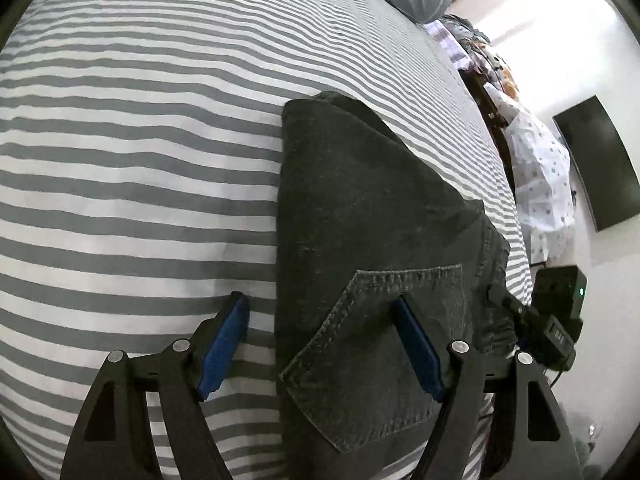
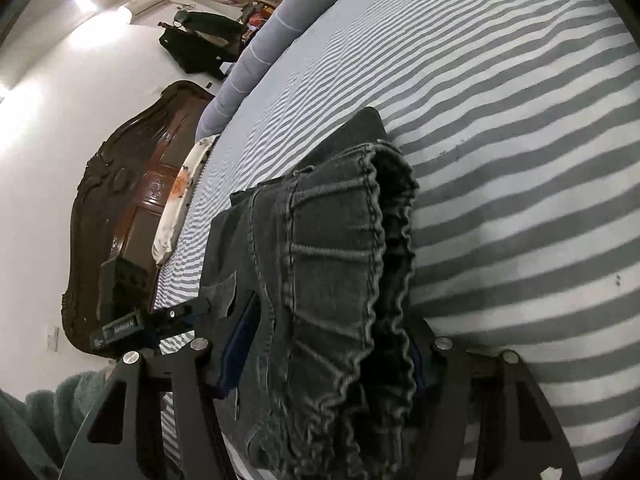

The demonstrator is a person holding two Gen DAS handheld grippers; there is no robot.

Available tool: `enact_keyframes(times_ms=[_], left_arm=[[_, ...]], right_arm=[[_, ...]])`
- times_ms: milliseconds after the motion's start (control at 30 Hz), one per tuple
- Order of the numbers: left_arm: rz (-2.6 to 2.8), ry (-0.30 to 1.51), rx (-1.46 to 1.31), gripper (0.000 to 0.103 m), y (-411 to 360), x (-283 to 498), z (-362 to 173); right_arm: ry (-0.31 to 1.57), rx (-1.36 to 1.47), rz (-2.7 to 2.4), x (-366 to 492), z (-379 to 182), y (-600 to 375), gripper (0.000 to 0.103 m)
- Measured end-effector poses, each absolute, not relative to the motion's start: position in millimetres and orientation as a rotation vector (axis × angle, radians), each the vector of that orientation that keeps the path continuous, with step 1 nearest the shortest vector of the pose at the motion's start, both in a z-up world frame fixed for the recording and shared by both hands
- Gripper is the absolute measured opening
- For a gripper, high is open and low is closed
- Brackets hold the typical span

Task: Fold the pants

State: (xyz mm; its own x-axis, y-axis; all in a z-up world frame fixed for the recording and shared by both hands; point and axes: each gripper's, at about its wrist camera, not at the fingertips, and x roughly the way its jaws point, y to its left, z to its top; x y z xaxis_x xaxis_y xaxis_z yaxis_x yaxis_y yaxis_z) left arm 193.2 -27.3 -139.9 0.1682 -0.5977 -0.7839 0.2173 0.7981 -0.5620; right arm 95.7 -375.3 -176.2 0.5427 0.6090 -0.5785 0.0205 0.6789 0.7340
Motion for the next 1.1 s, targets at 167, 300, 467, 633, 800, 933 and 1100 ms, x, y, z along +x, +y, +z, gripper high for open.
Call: enact_keyframes(times_ms=[167,300,467,633,800,933,1100], left_arm=[[-0.635,1.289,-0.347,0.047,-31.3,186.4,-138.7],[-0.645,1.293,-0.358,0.047,-30.8,193.2,-143.0],[-0.626,1.269,-0.319,0.058,-46.1,196.7,-141.0],[-0.587,1.254,-0.258,0.038,-51.5,189.1,-135.2],[-0.57,1.24,-0.244,0.015,-48.2,183.0,-122.6],[-0.591,1.204,-0.215,0.013,-48.9,171.2,-104.7],[-0.608,1.196,-0.257,0.013,-28.3,161.2,-88.9]], right_arm=[[0.942,0.754,0.386,92.5,-176.9,-377.1,0.057],[0.945,0.759,0.38,92.7,-179.3,-378.9,0.055],[0.954,0.745,0.353,97.9,-178.0,-375.0,0.055],[0.975,0.742,0.285,96.5,-173.9,-370.2,0.038],[0.952,0.701,0.227,89.1,-153.6,-355.9,0.027],[0.935,0.696,0.19,82.6,-131.8,-344.1,0.025],[0.945,0.666,0.186,77.2,-110.1,-324.7,0.024]])
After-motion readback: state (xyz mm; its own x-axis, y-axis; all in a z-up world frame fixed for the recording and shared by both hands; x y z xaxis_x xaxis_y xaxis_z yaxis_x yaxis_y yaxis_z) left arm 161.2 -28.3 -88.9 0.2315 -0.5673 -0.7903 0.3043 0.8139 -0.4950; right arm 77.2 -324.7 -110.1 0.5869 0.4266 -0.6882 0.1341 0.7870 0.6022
